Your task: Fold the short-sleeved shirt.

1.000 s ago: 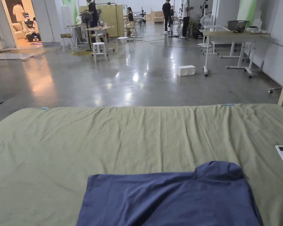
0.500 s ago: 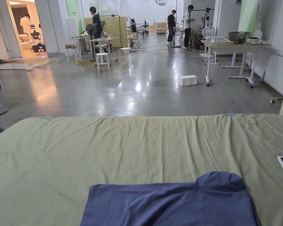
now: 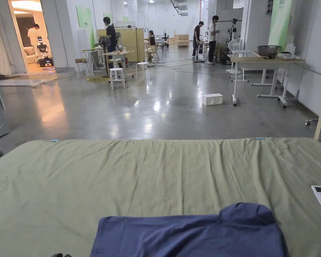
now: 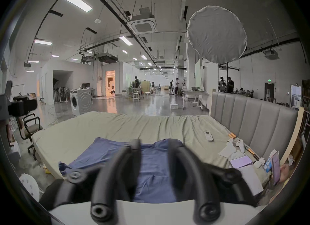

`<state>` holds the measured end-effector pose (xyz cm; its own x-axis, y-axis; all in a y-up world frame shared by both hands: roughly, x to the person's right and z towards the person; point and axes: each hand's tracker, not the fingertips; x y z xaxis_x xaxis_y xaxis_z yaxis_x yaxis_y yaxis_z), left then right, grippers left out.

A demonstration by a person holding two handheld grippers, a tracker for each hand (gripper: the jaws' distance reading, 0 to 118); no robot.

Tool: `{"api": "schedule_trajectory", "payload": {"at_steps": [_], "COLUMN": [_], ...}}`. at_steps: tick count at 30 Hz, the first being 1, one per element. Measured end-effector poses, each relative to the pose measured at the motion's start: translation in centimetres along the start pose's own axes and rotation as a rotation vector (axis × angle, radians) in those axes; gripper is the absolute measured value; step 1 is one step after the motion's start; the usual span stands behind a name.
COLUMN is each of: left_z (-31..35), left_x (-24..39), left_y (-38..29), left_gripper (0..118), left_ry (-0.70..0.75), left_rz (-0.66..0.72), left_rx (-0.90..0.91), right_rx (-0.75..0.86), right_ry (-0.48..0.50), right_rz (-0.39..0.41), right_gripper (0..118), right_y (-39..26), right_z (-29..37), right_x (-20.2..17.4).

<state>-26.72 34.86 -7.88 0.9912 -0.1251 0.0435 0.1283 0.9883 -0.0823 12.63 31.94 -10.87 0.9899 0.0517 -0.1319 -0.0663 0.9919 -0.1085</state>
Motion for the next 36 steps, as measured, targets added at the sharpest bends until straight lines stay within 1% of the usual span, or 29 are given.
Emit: {"api": "schedule_trajectory", "payload": {"at_steps": [1,2,4,5,6,8,9,15,17,30,36], "left_z": [-0.1,0.0,0.1,0.6,0.9,1.0,1.2,1.0,1.0,0.9,0.3], "left_x": [0.0,0.2,0.2,0.3,0.1,-0.1,-0.2,-0.9,-0.9,-1.6,-3.4], "left_y": [-0.2,-0.3,-0.5,-0.7,-0.6,-0.3,-0.1,-0.3,-0.4,-1.2,-3.3], "left_gripper": [0,0,0,0,0,0,0,0,0,0,0], "left_ry": [-0.011,-0.007,-0.013,0.008,-0.002,0.012,0.013,0.006,-0.003,-0.010,0.000], "left_rz": [0.008,0.012,0.016,0.030,0.045,0.052,0.049,0.073,0.073,0.085,0.157], "left_rx": [-0.008,-0.011,-0.026,0.011,0.039,0.041,0.038,0.020,0.011,-0.018,-0.084], "right_rx": [-0.008,-0.002,0.001,-0.007,-0.004,0.017,-0.003,0.023,0.013,-0.006,-0.052], "right_ry": [-0.004,-0.009,-0.015,-0.018,-0.029,-0.028,-0.022,-0.017,-0.017,-0.011,0.005], "right_rz": [-0.018,-0.012,-0.005,0.000,0.009,0.035,0.008,0.018,0.003,-0.019,-0.039], "right_gripper": [2,0,0,0,0,0,0,0,0,0,0], "right_y": [-0.1,-0.1,-0.2,-0.1,-0.1,0.1,0.0,0.3,0.2,0.0,-0.8], "right_z": [0.1,0.3,0.5,0.5,0.7,0.9,0.8,1.0,1.0,0.7,0.2], "right_x": [0.0,-0.1,-0.1,-0.2,-0.3,-0.3,-0.3,-0.6,-0.6,-0.3,-0.1]}}
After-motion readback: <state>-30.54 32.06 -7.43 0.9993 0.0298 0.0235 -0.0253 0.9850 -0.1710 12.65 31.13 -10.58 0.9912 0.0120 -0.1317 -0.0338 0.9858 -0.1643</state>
